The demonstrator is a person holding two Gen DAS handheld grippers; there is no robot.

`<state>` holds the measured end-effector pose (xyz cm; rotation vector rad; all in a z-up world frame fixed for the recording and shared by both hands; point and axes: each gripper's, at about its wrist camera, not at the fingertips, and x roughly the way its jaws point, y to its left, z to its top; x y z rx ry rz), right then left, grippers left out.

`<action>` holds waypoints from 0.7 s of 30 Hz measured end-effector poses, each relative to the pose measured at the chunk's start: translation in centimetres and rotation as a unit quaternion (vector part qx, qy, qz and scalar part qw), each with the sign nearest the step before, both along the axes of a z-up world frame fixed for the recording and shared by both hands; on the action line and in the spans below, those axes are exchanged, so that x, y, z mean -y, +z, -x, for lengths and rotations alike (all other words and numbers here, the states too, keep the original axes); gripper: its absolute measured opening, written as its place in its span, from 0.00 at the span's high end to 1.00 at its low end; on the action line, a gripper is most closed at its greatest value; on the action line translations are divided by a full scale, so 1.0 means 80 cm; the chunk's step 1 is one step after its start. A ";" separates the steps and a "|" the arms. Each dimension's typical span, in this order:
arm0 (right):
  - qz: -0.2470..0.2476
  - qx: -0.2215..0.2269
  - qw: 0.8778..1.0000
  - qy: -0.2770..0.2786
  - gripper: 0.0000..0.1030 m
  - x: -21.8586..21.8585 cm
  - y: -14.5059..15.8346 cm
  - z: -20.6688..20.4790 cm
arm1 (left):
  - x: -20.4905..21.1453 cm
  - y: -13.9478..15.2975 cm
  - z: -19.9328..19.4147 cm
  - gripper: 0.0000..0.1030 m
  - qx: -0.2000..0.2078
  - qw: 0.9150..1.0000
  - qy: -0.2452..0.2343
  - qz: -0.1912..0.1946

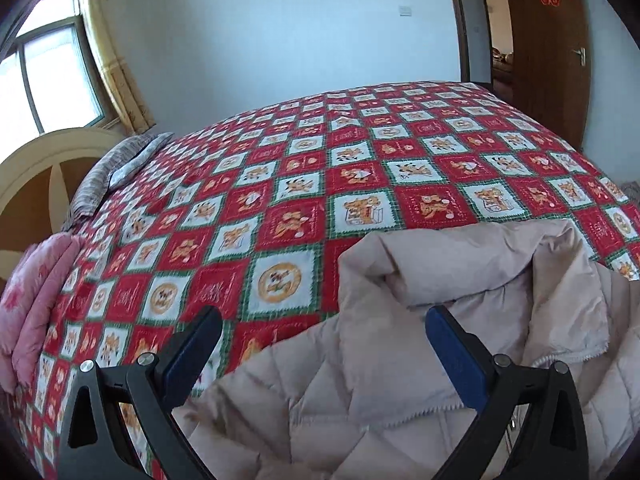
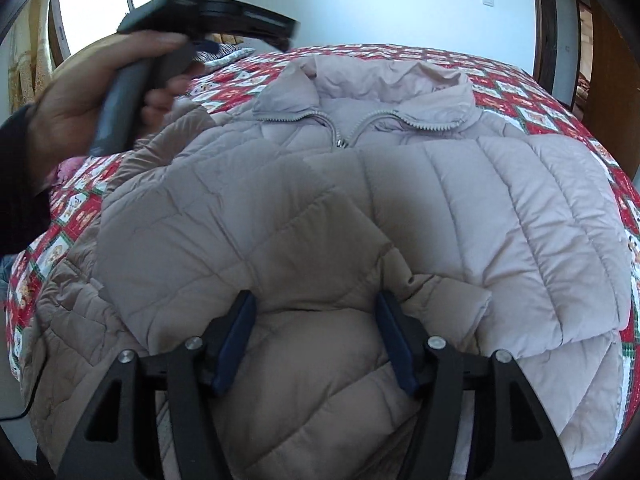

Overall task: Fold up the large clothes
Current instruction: 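Open the left tool and withdraw it from the folded sleeve, then grasp the jacket hem with both tools, one at each side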

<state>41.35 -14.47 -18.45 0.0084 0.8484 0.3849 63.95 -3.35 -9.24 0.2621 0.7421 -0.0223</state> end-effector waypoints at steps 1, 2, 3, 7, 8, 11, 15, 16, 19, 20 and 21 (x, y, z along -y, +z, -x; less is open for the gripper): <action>-0.002 -0.008 1.000 0.008 0.38 0.001 0.004 -0.001 | 0.009 -0.008 -0.016 0.01 -0.004 1.000 -0.008 -0.015; -0.005 -0.016 1.000 0.015 0.38 0.004 0.009 -0.002 | 0.014 -0.016 -0.029 0.01 -0.009 1.000 -0.010 -0.024; -0.011 -0.022 0.999 0.021 0.38 0.009 0.014 -0.004 | 0.016 -0.023 -0.042 0.01 -0.013 0.999 -0.011 -0.029; -0.042 -0.020 0.999 0.016 0.37 0.042 0.047 -0.025 | 0.012 -0.047 -0.080 0.09 -0.036 0.999 -0.016 -0.014; -0.040 -0.014 0.999 0.011 0.37 0.050 0.055 -0.036 | 0.009 -0.051 -0.086 0.19 -0.044 0.999 -0.021 -0.001; -0.025 0.003 0.999 -0.021 0.35 0.078 0.078 -0.081 | 0.003 -0.058 -0.091 0.32 -0.066 0.997 -0.031 0.031; -0.029 0.005 0.996 -0.079 0.29 0.114 0.095 -0.166 | 0.008 -0.062 -0.090 0.32 -0.069 0.996 -0.043 0.035; -0.028 -0.002 0.995 -0.096 0.28 0.120 0.095 -0.194 | 0.010 -0.064 -0.092 0.32 -0.072 0.996 -0.045 0.035; -0.018 -0.028 0.993 -0.113 0.28 0.126 0.083 -0.262 | 0.012 -0.065 -0.095 0.32 -0.073 0.996 -0.046 0.036; -0.006 -0.034 0.993 -0.111 0.28 0.125 0.077 -0.280 | 0.012 -0.064 -0.096 0.42 -0.073 0.995 -0.049 0.038; 0.004 -0.038 0.993 -0.109 0.28 0.123 0.073 -0.295 | 0.013 -0.064 -0.096 0.69 -0.077 0.995 -0.055 0.040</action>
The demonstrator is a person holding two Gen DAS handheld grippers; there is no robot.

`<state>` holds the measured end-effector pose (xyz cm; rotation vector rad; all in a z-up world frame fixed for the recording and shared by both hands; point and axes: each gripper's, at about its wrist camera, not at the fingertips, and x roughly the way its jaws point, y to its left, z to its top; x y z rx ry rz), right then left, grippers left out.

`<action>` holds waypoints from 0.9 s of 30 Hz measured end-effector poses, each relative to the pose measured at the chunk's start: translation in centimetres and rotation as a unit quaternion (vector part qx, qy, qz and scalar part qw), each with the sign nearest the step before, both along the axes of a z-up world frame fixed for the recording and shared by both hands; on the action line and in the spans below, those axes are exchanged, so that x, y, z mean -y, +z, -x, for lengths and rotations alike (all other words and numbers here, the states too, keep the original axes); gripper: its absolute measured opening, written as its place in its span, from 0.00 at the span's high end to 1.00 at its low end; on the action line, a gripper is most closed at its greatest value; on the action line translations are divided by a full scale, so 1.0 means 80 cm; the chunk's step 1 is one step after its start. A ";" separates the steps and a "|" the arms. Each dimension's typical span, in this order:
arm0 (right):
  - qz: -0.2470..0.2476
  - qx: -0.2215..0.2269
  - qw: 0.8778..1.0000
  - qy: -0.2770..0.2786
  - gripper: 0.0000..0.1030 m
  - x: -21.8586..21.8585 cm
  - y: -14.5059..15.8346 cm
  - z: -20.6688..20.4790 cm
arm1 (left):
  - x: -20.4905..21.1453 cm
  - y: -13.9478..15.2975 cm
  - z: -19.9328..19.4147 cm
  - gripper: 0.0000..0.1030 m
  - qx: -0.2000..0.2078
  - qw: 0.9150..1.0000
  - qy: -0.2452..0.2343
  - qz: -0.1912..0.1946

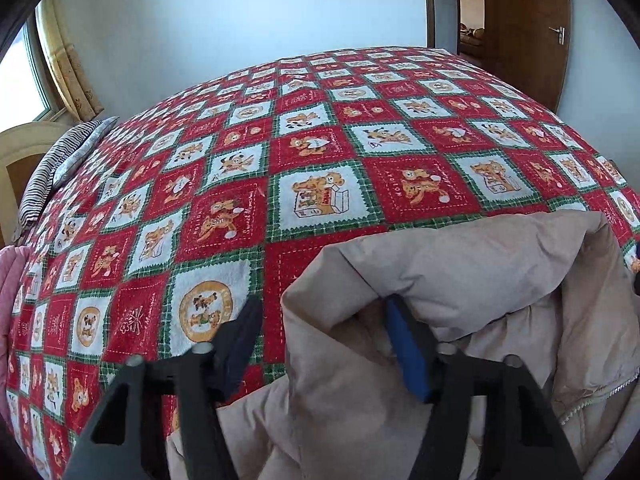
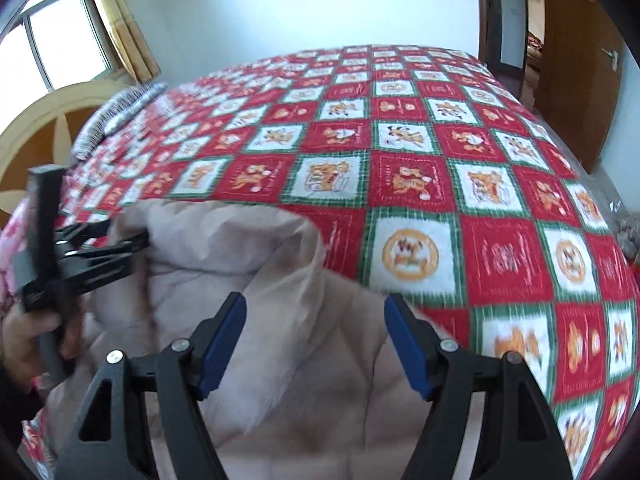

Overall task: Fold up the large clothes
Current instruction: 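Grasp the jacket hem with both tools, one at each side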

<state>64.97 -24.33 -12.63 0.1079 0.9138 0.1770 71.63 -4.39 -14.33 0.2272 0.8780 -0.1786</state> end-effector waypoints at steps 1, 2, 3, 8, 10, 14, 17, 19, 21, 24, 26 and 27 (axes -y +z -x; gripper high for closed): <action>0.009 -0.006 1.000 0.007 0.28 -0.005 -0.007 -0.016 | 0.001 0.000 -0.001 0.81 -0.011 1.000 -0.007 0.002; 0.015 -0.010 1.000 0.014 0.30 -0.005 -0.012 -0.028 | 0.001 0.002 0.000 0.88 -0.014 1.000 -0.008 0.001; 0.021 -0.014 1.000 0.016 0.35 -0.006 -0.017 -0.037 | 0.001 0.006 0.002 0.93 -0.008 1.000 -0.008 -0.004; 0.063 -0.005 0.996 0.059 0.92 -0.018 -0.020 -0.038 | -0.003 0.039 0.026 0.96 0.027 0.999 -0.030 -0.006; 0.078 0.011 0.994 0.070 0.93 -0.021 -0.012 -0.021 | -0.006 0.054 0.041 0.96 0.042 0.998 -0.042 -0.005; 0.097 0.028 0.992 0.076 0.94 -0.017 -0.006 0.008 | -0.010 0.058 0.067 0.96 0.061 0.996 -0.059 -0.029; 0.101 0.024 0.992 0.076 0.96 -0.013 -0.013 0.026 | -0.022 0.042 0.076 0.97 0.052 0.997 -0.051 -0.036; 0.104 0.015 0.991 0.080 0.96 -0.014 -0.022 0.029 | -0.033 0.026 0.078 0.97 0.034 0.998 -0.041 -0.030; 0.105 0.006 0.991 0.078 0.96 -0.013 -0.030 0.035 | -0.042 0.013 0.083 0.98 0.017 0.999 -0.033 -0.015; 0.113 -0.002 0.991 0.078 0.96 -0.014 -0.037 0.044 | -0.048 -0.003 0.091 0.98 0.004 1.000 -0.028 -0.008; 0.125 -0.005 0.989 0.081 0.97 -0.014 -0.037 0.051 | -0.048 -0.008 0.097 0.98 0.003 0.999 -0.032 -0.008; 0.130 -0.005 0.988 0.082 0.97 -0.013 -0.037 0.054 | -0.047 -0.010 0.099 0.98 0.002 0.999 -0.034 -0.009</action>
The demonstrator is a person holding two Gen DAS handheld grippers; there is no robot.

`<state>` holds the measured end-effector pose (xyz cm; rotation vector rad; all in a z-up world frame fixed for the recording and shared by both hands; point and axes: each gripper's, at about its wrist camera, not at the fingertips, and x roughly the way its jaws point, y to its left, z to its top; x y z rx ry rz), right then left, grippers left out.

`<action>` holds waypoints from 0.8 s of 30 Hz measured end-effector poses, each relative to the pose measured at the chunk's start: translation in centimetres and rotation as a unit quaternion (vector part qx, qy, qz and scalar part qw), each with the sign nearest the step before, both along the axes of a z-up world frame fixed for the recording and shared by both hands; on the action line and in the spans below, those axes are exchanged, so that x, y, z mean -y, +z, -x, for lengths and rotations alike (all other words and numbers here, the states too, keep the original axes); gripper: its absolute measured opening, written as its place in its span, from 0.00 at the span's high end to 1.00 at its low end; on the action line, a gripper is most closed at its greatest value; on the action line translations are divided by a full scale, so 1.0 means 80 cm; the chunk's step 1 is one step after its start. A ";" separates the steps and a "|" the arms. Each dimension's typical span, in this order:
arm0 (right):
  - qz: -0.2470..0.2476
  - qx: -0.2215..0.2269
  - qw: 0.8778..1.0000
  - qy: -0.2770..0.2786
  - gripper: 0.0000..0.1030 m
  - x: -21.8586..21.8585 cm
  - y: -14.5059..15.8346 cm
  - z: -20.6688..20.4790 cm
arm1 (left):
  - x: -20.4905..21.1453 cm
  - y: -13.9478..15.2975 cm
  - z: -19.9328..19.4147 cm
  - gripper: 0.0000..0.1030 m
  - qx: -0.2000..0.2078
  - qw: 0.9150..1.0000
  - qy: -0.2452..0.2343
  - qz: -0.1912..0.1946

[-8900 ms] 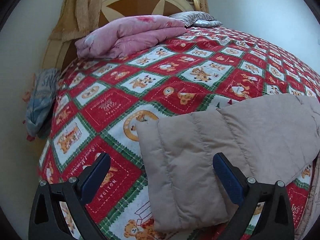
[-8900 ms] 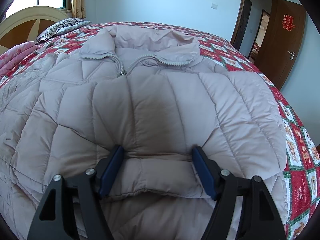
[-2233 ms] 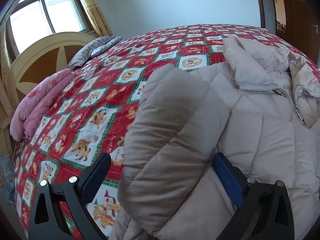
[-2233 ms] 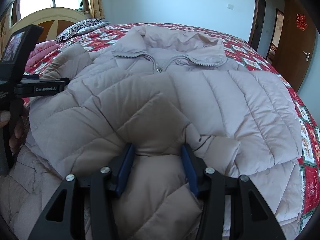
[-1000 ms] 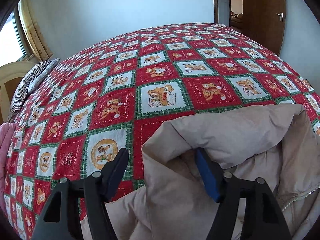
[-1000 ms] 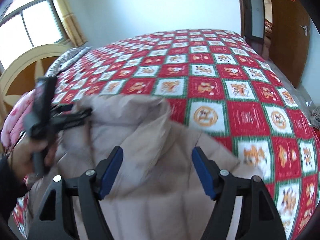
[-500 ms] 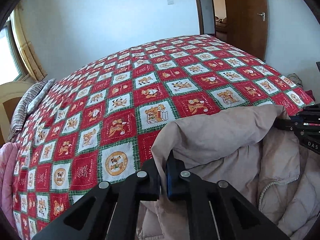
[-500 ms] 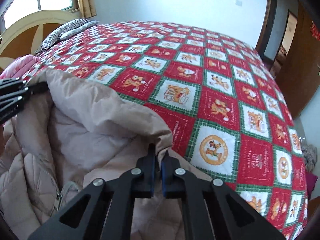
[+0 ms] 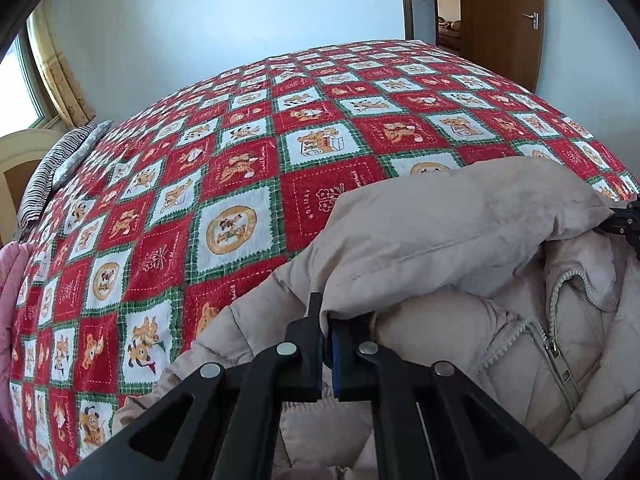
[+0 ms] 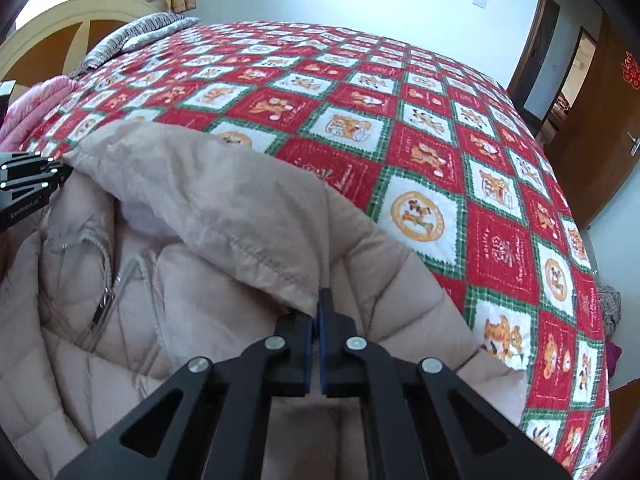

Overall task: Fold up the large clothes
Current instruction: 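Grasp the jacket hem with both tools, one at each side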

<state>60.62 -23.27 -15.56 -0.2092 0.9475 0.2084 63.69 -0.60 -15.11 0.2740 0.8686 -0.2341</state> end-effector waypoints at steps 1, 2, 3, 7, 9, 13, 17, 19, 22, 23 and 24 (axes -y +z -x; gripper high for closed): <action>0.006 0.002 1.000 0.000 0.97 0.001 0.003 0.003 | 0.001 -0.001 0.002 0.98 0.000 1.000 -0.003 -0.002; 0.009 0.005 1.000 0.000 0.96 0.003 0.007 0.005 | 0.002 -0.002 0.003 0.98 0.001 1.000 -0.005 -0.005; 0.006 0.005 1.000 0.000 0.96 0.004 0.011 0.008 | 0.002 -0.003 0.003 0.98 0.000 1.000 -0.007 -0.007; -0.013 0.021 1.000 -0.012 0.80 0.009 0.041 0.027 | 0.002 -0.007 0.003 0.98 -0.002 1.000 -0.010 -0.009; -0.031 0.038 0.999 -0.021 0.57 0.008 0.057 0.038 | 0.004 -0.009 0.005 0.98 0.000 1.000 -0.012 -0.018; -0.081 0.068 0.993 -0.047 0.51 -0.005 0.077 0.031 | 0.006 -0.011 0.007 0.98 0.003 1.000 -0.014 -0.025; -0.125 0.076 0.988 -0.058 0.51 -0.026 0.060 -0.013 | 0.009 -0.011 0.011 0.98 0.010 0.999 -0.016 -0.030; -0.124 0.052 0.989 -0.058 0.51 -0.039 0.037 -0.037 | 0.008 -0.008 0.015 0.98 0.016 0.999 -0.017 -0.030; -0.090 0.020 0.995 -0.047 0.54 -0.058 0.010 -0.047 | 0.002 0.011 0.029 0.98 0.028 0.999 -0.012 -0.020; -0.084 0.019 0.995 -0.042 0.54 -0.060 0.007 -0.043 | -0.001 0.023 0.036 0.97 0.033 0.999 -0.014 -0.004; -0.082 0.016 0.996 -0.036 0.54 -0.060 0.003 -0.040 | -0.004 0.035 0.042 0.97 0.040 0.999 -0.020 0.013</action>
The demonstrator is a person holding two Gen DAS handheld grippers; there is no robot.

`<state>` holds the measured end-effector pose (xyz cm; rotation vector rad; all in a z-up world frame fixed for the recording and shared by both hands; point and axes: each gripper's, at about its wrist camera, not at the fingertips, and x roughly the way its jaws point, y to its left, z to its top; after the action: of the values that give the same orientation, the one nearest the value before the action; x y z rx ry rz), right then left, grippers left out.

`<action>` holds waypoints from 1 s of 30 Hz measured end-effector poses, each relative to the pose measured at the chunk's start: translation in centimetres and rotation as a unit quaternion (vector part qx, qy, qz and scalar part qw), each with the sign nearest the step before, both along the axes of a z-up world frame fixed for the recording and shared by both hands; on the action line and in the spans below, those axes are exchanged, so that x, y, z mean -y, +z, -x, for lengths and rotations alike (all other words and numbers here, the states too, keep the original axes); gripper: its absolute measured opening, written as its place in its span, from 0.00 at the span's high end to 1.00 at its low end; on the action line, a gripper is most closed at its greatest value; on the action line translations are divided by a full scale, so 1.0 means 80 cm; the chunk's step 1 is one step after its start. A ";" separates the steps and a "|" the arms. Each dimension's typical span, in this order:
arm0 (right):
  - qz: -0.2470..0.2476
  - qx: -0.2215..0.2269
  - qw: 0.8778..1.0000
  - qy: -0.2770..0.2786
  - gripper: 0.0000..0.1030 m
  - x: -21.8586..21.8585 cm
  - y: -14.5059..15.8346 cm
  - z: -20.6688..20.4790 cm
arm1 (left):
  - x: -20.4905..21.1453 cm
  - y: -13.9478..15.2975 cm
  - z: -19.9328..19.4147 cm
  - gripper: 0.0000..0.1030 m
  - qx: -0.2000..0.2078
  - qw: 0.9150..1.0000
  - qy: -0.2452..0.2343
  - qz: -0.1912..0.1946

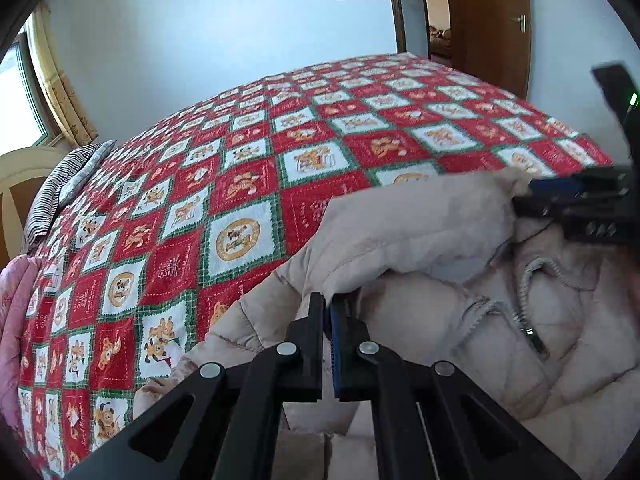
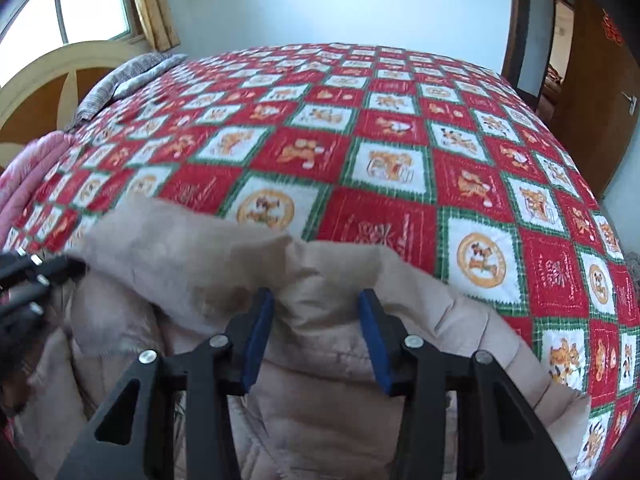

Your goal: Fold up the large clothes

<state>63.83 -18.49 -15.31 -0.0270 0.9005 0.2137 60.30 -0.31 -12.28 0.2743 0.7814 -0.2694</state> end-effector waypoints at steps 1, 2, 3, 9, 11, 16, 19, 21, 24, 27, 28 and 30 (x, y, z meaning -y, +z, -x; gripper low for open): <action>0.004 -0.002 1.000 0.004 0.54 0.001 -0.004 0.003 | -0.002 0.014 0.006 0.97 0.009 1.000 -0.005 0.015; 0.008 -0.003 1.000 0.006 0.54 0.003 -0.007 0.005 | -0.003 0.028 0.010 0.97 0.022 0.999 -0.006 0.030; 0.009 -0.004 1.000 0.007 0.54 0.005 -0.010 0.007 | -0.002 0.042 0.013 0.97 0.038 0.998 -0.006 0.045; 0.012 -0.014 1.000 0.011 0.54 0.006 -0.018 0.013 | 0.048 0.056 -0.038 0.96 0.048 0.998 0.012 0.038; 0.014 -0.019 1.000 0.014 0.54 0.005 -0.019 0.014 | 0.062 0.030 -0.066 0.96 0.020 0.999 0.020 0.028; -0.001 -0.008 1.000 0.006 0.54 0.015 -0.003 0.029 | 0.068 -0.042 -0.093 0.96 -0.051 0.998 0.037 0.004; -0.024 0.042 0.999 -0.005 0.38 0.017 0.024 0.038 | 0.067 -0.054 -0.086 0.96 -0.050 0.998 0.032 0.004; -0.038 0.072 0.996 -0.018 0.26 0.016 0.038 0.038 | 0.062 -0.055 -0.088 0.96 -0.056 0.998 0.032 0.019; -0.046 0.068 0.996 -0.019 0.27 0.007 0.039 0.019 | 0.050 -0.045 -0.088 0.96 -0.058 0.995 0.043 0.065; -0.034 0.044 0.998 -0.015 0.32 -0.003 0.021 -0.004 | 0.044 -0.025 -0.080 0.96 -0.039 0.992 0.034 0.116; -0.031 0.035 0.999 -0.014 0.32 -0.003 0.014 -0.009 | 0.046 -0.020 -0.079 0.96 -0.033 0.992 0.033 0.121; -0.028 0.024 0.999 -0.019 0.32 0.001 0.003 -0.010 | 0.052 -0.018 -0.079 0.71 -0.036 0.991 0.024 0.125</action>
<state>64.67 -18.57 -15.08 0.0356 0.8465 0.2025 66.59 -4.43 -13.69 0.0098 0.8159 -0.3287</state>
